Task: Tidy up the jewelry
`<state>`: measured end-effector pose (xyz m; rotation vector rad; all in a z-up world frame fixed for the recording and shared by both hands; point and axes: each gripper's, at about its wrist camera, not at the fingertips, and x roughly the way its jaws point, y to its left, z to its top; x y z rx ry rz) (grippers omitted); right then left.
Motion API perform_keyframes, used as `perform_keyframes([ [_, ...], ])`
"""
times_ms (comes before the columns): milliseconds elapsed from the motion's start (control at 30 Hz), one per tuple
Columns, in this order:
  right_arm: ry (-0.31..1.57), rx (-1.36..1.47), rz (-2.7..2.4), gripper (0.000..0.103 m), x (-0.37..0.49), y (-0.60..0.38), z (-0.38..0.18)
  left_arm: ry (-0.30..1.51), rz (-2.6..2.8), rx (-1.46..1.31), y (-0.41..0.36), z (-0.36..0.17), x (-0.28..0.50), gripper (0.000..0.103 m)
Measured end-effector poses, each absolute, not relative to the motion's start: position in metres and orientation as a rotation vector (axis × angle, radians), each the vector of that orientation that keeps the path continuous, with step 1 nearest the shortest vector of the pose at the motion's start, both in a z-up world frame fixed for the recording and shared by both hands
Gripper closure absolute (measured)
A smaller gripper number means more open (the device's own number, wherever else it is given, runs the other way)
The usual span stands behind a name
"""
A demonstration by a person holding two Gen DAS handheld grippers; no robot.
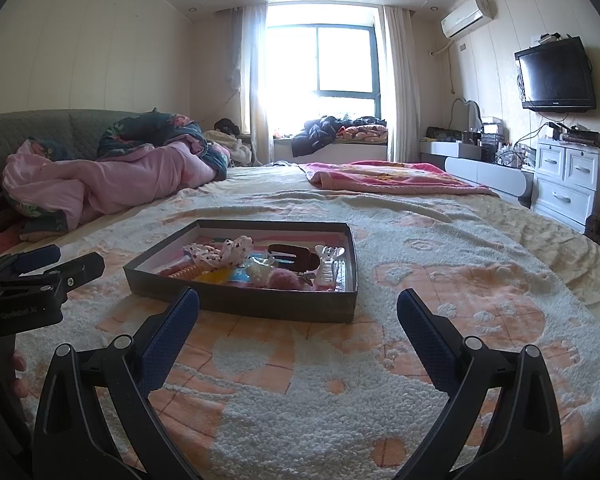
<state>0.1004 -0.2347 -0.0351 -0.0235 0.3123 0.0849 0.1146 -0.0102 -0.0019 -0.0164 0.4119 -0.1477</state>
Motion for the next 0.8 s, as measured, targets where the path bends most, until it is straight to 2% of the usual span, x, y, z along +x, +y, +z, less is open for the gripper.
perform_keyframes([
  [800, 0.317, -0.026, 0.092, 0.006, 0.1006, -0.235, -0.0348, 0.411, -0.148, -0.016, -0.0103, -0.0019, 0.1145, 0.011],
])
